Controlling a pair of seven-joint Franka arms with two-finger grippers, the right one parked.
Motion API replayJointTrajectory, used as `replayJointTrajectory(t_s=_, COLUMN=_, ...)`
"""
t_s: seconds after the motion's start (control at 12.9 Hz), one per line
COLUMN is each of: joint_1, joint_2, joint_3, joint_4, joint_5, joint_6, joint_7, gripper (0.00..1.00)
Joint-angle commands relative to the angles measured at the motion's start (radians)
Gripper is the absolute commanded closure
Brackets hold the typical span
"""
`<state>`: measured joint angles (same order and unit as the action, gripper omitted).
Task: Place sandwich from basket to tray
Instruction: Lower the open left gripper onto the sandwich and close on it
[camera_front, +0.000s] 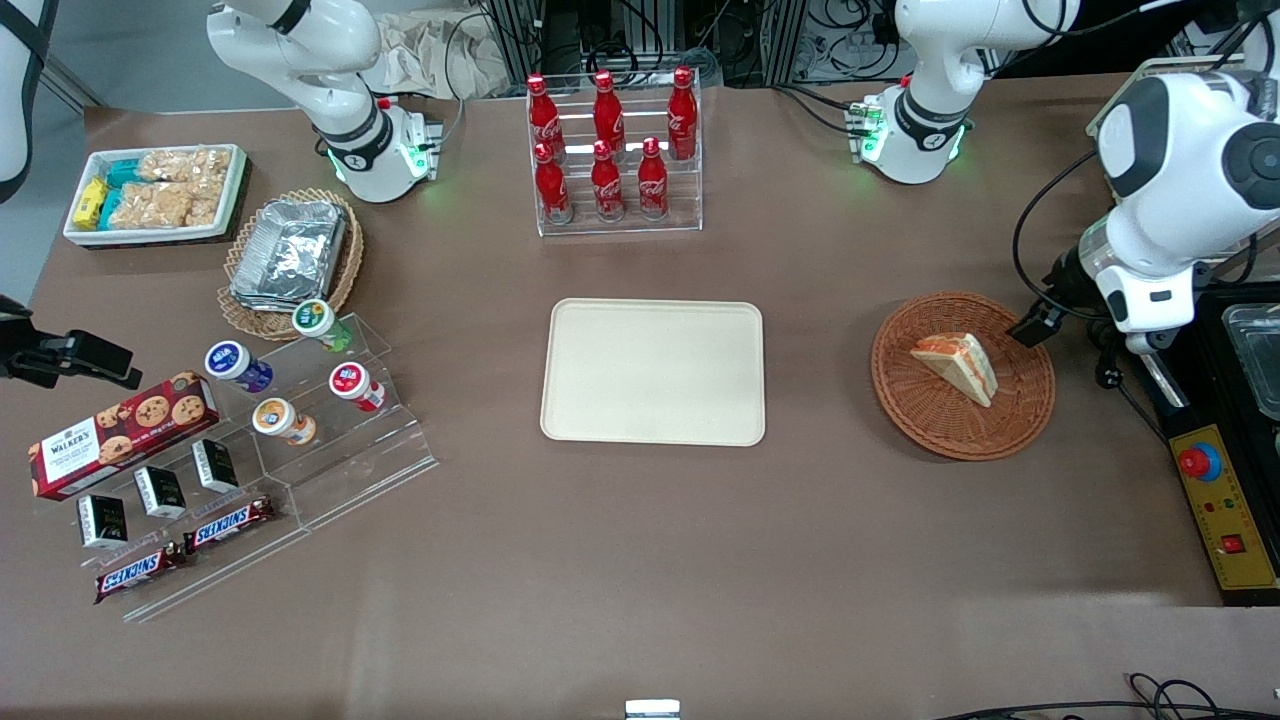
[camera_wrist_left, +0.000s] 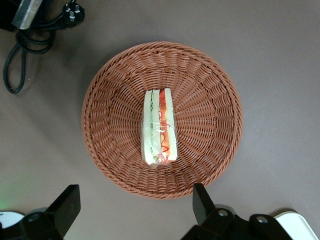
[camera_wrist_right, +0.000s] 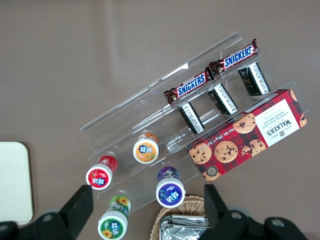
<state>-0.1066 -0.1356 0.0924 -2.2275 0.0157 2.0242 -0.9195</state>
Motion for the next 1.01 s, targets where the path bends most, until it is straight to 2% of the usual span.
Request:
replayJointTrajectory(t_s=0.0, joint_1=0.001, joint_2=-0.018, joint_3=-0.003, joint_4=-0.067, joint_5=-0.005, joint_6=0.092, joint_7=-0.036, gripper=0.00)
replayJointTrajectory(t_s=0.39, joint_1=-0.005, joint_2=0.033, joint_3=-0.007, joint_4=-0.155, joint_5=-0.049, joint_6=0.287, joint_7=-0.071, gripper=0.00)
replayJointTrajectory(t_s=0.93, joint_1=-0.012, joint_2=0.108, joint_3=-0.026, joint_4=-0.308, joint_5=-0.051, joint_6=0.563, joint_7=-0.110, gripper=0.00)
